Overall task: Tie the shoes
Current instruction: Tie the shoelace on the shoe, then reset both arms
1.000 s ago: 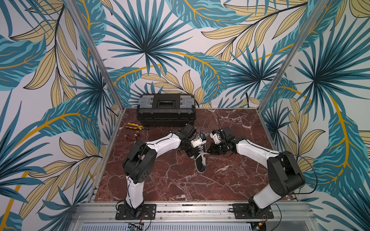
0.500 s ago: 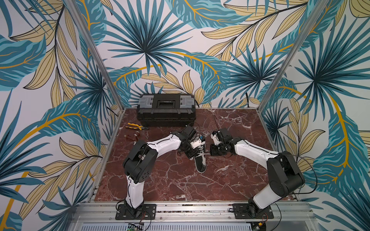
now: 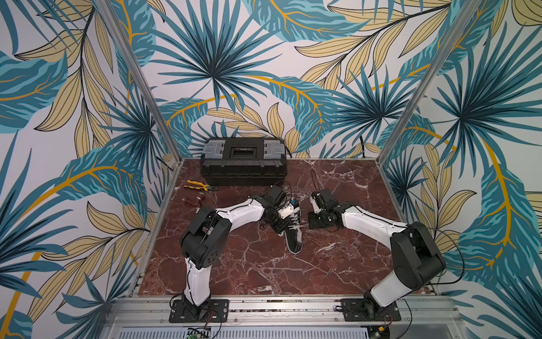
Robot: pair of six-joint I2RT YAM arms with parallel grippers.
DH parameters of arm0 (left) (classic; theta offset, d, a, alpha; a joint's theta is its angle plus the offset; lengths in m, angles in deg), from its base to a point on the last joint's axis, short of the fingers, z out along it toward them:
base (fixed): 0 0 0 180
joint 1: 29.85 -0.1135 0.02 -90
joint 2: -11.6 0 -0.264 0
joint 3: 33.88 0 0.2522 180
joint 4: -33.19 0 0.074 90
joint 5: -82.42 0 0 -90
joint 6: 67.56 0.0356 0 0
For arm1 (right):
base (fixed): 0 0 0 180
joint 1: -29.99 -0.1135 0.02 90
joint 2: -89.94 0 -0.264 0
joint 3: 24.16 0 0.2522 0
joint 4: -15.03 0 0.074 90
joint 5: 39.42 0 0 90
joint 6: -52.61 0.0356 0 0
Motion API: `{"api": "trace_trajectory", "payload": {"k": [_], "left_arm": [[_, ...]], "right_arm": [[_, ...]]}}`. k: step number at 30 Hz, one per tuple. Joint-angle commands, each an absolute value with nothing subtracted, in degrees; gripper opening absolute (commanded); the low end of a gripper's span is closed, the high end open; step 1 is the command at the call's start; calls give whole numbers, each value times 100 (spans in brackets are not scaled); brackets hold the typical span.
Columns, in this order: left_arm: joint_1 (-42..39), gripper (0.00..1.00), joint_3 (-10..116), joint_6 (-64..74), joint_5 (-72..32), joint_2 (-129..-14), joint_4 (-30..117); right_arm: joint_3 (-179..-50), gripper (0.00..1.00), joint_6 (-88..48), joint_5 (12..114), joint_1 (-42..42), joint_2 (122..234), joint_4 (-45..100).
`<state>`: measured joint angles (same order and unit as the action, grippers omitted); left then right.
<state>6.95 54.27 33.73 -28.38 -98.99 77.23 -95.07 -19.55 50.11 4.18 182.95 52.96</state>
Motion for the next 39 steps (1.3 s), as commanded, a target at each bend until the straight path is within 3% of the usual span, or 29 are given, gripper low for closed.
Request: {"api": "trace_trajectory", "payload": {"k": [1, 16, 22, 26, 28, 33, 36, 39], "left_arm": [[507, 0, 5172, 3161, -2374, -9897, 7911], [435, 0, 5119, 2882, -2127, -9928, 7857], [471, 0, 5095, 2616, -2831, -9763, 7481], [478, 28, 4962, 2419, -3130, -9402, 7184], [478, 34, 4925, 2410, -3118, -9231, 7208], [435, 54, 4663, 2337, -2799, -8789, 7320], [376, 60, 4406, 2218, -2491, -8397, 7325], [312, 68, 4048, 1936, -1933, -7775, 6936]], "right_arm": [[-9468, 0, -2055, 4262, 487, 18332, 5700], [-9525, 0, -2051, 4069, 482, 18503, 5723], [-9425, 3, -2026, 5139, 485, 18274, 5199], [-9479, 27, -2032, 5992, 544, 17972, 5062], [-9479, 36, -1996, 6391, 613, 17789, 5009], [-9475, 45, -1850, 6982, 769, 17334, 4953], [-9413, 48, -1852, 6627, 927, 16951, 4977], [-9385, 59, -1994, 5251, 987, 16595, 5201]]}}
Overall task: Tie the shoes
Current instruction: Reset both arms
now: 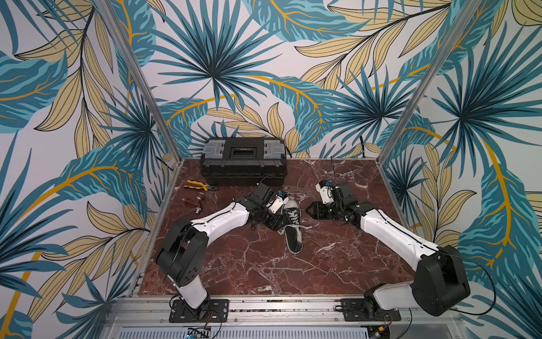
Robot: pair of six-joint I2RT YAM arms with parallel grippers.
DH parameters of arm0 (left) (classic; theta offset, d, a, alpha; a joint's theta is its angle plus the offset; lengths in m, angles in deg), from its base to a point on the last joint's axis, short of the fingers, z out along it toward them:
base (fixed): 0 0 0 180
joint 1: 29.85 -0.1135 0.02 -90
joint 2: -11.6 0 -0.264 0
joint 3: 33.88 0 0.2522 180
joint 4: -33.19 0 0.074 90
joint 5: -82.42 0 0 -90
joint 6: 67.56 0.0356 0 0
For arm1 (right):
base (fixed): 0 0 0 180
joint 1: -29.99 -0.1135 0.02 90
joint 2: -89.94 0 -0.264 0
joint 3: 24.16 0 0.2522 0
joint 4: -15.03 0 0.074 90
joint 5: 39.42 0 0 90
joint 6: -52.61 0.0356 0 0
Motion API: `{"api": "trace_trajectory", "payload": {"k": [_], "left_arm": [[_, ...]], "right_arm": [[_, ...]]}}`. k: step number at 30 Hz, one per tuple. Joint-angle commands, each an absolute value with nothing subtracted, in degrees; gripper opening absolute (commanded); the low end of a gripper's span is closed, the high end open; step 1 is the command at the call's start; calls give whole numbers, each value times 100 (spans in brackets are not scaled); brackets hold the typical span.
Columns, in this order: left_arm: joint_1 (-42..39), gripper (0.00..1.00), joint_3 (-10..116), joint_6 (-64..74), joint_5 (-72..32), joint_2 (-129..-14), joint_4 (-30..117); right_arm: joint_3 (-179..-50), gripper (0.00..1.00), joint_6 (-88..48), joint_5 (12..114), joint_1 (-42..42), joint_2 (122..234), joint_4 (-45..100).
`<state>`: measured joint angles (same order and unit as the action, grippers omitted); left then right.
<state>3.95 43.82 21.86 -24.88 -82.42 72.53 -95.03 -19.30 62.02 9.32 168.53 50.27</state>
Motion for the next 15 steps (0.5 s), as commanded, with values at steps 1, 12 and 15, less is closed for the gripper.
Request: {"api": "trace_trajectory", "payload": {"k": [1, 12, 15], "left_arm": [[304, 72, 3869, 1799, -1563, -7527, 6724], [-153, 100, 2723, 1422, 2567, -6137, 5466], [-460, 100, 2308, 1725, 2984, -6210, 4899]], "right_arm": [[-9376, 64, -2058, 4652, 987, 16503, 5279], [-8534, 100, -2585, 451, 1133, 16574, 4068], [-8008, 100, -2860, 441, 1264, 16726, 3002]]}}
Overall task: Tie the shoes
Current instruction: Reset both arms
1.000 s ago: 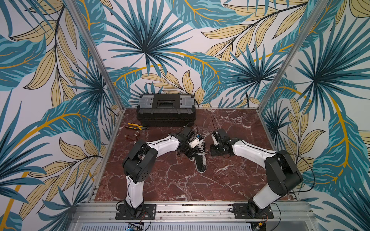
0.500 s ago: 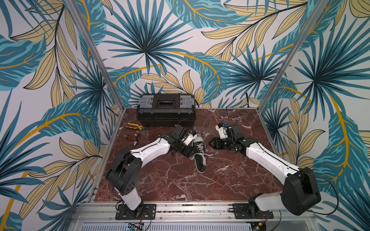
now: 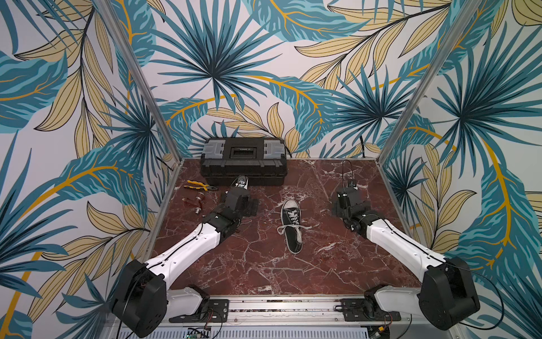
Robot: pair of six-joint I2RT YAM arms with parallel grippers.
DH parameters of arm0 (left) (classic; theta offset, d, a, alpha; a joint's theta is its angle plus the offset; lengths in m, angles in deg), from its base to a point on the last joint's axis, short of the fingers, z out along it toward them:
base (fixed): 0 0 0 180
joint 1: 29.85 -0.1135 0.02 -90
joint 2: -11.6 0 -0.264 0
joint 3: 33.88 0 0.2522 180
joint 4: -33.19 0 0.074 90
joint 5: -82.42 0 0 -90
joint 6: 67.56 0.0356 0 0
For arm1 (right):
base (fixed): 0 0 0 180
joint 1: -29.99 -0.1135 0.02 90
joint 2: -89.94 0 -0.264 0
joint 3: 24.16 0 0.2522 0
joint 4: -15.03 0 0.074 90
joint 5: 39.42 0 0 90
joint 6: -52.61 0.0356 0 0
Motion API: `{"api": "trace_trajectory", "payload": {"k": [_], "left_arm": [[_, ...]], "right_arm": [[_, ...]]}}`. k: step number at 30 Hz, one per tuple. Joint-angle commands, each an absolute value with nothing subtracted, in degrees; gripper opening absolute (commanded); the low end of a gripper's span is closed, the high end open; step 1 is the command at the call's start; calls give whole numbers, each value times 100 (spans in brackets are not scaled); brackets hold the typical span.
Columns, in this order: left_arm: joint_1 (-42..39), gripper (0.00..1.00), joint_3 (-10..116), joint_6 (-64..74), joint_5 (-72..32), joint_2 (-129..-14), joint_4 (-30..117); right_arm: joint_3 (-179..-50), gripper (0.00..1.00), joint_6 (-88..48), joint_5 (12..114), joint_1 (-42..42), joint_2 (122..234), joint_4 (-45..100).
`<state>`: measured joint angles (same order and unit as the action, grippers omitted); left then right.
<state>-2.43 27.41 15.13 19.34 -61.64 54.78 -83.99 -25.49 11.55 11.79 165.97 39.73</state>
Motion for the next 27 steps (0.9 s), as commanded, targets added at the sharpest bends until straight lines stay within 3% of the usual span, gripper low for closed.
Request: {"api": "trace_trajectory", "payload": {"k": [1, 4, 7, 10, 14, 18, 22, 27], "left_arm": [[-567, 100, 2104, 1931, 2889, -6288, 4569], [-754, 100, 1770, 2526, 2733, -6707, 3584], [-980, 100, 1560, 2644, 2551, -7050, 2970], [-1238, 100, 1013, 2798, 1694, -7210, 1603], [-1584, 100, 1372, 2801, 962, -7237, 2358], [-1948, 100, 773, 2957, 424, -6874, 1528], [-2500, 100, 403, 2814, -357, -6980, 573], [-2633, 100, 363, 2627, -306, -7565, 55]], "right_arm": [[-7744, 99, -3029, 513, 1297, 16750, 2482], [-7030, 99, -3472, 891, 1365, 16862, 933], [-6948, 100, -3643, 1210, 1475, 16999, 619], [-6636, 100, -3817, 1629, 1610, 16957, -240], [-6213, 100, -3917, 2185, 1860, 16863, -1204], [-5938, 100, -3844, 2619, 2138, 17334, -2278], [-6243, 99, -3660, 3041, 2375, 17428, -1723], [-6011, 99, -3620, 3580, 2638, 17700, -2360]]}}
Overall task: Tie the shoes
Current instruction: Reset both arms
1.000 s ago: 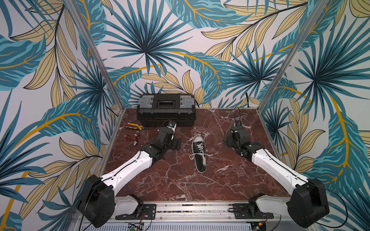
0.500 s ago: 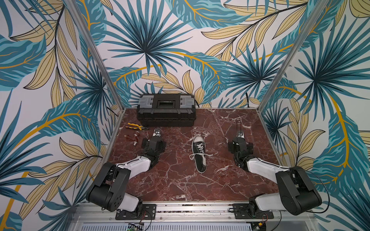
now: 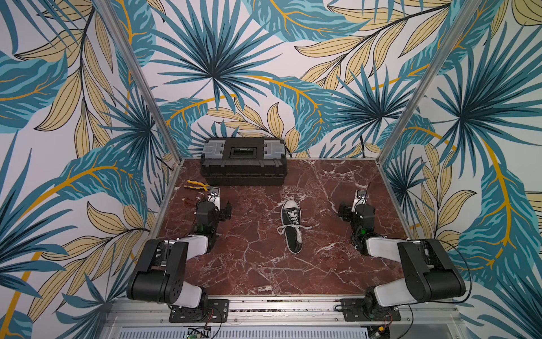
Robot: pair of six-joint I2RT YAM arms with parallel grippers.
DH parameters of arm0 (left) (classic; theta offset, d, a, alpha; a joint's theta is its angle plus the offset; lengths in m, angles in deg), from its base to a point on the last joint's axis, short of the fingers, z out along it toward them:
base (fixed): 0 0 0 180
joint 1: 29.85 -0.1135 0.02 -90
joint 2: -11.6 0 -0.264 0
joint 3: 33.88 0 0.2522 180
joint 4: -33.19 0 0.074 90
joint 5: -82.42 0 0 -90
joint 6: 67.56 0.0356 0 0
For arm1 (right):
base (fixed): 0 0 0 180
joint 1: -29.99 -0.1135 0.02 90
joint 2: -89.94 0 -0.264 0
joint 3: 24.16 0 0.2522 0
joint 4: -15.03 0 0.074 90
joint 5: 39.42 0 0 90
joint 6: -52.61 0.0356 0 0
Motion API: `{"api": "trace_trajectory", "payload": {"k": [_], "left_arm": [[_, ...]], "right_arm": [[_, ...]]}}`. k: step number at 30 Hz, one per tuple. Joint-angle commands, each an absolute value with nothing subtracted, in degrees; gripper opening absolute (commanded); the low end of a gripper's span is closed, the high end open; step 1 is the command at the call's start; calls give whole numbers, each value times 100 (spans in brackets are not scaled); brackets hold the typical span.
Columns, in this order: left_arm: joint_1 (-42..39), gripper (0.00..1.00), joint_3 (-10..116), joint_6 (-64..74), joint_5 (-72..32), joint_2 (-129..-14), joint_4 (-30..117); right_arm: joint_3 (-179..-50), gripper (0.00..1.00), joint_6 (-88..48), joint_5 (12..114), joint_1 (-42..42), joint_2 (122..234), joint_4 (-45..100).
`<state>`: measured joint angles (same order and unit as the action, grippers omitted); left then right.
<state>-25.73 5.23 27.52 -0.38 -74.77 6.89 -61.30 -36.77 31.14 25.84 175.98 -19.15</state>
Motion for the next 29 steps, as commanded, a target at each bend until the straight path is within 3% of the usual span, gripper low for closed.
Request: {"api": "trace_trajectory", "payload": {"k": [1, 29], "left_arm": [[-2628, 100, 370, 2630, -310, -7564, 82], [-2633, 100, 361, 2630, -296, -7564, 54]], "right_arm": [[-6116, 100, -3512, 3589, 2638, 17597, -1946], [-6069, 100, -3546, 3608, 2647, 17626, -2115]]}}
